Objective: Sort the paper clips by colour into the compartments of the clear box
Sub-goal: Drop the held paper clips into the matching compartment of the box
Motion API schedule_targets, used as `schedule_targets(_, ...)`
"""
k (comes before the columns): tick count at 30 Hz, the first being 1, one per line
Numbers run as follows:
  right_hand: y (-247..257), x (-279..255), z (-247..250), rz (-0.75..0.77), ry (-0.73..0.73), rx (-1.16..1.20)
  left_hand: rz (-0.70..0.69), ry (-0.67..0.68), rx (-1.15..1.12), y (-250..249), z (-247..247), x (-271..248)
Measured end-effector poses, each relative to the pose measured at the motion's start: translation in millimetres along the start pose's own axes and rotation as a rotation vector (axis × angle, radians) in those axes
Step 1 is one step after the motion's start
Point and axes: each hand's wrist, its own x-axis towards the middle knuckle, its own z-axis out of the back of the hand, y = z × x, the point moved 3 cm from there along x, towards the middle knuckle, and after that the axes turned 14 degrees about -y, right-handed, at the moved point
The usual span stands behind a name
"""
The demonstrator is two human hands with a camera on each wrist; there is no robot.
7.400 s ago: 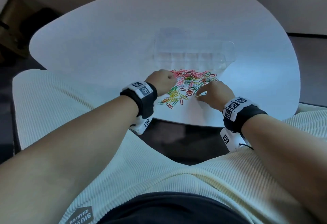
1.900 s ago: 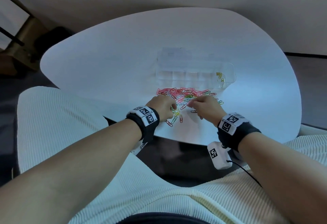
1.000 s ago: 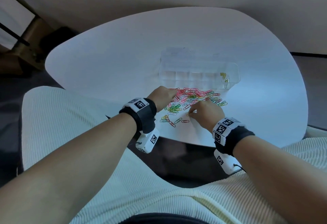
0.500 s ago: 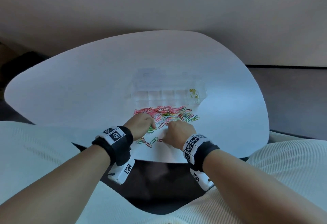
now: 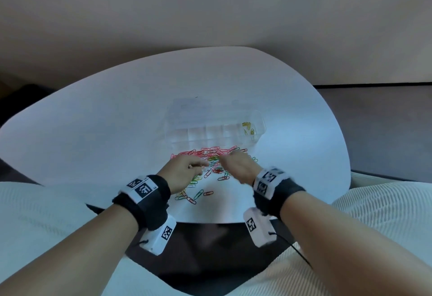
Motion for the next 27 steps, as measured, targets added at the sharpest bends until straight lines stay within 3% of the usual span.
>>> schedule_targets(3, 0, 5, 41, -0.204, -0.042, 0.509, -0.009, -0.096, -0.103, -22, 11, 6)
schedule_targets(6, 2, 6, 75, -0.242, -0.023, 0.767, -0.009, -0.149, -0.260, -53, 19, 15)
schedule_targets(9, 2, 3, 100, -0.208, -0.014, 0.837, -0.054, -0.151, -0.391, -84, 17, 28)
schedule_targets(12, -5, 6, 113, -0.216, -0.093, 0.952, -0.092, -0.158, -0.410, -103, 6, 45)
schedule_targets(17, -19, 30, 119, -0.367, -0.271, 1.074, -0.091, -0.237, -0.398, -116, -14, 69)
schedule_targets(21, -19, 45, 120, -0.491, -0.274, 1.047, -0.022, -0.292, -0.362, -111, -25, 84)
schedule_targets(27, -17, 56, 117, -0.537, -0.165, 1.064, 0.041, -0.312, -0.333, -107, -41, 101)
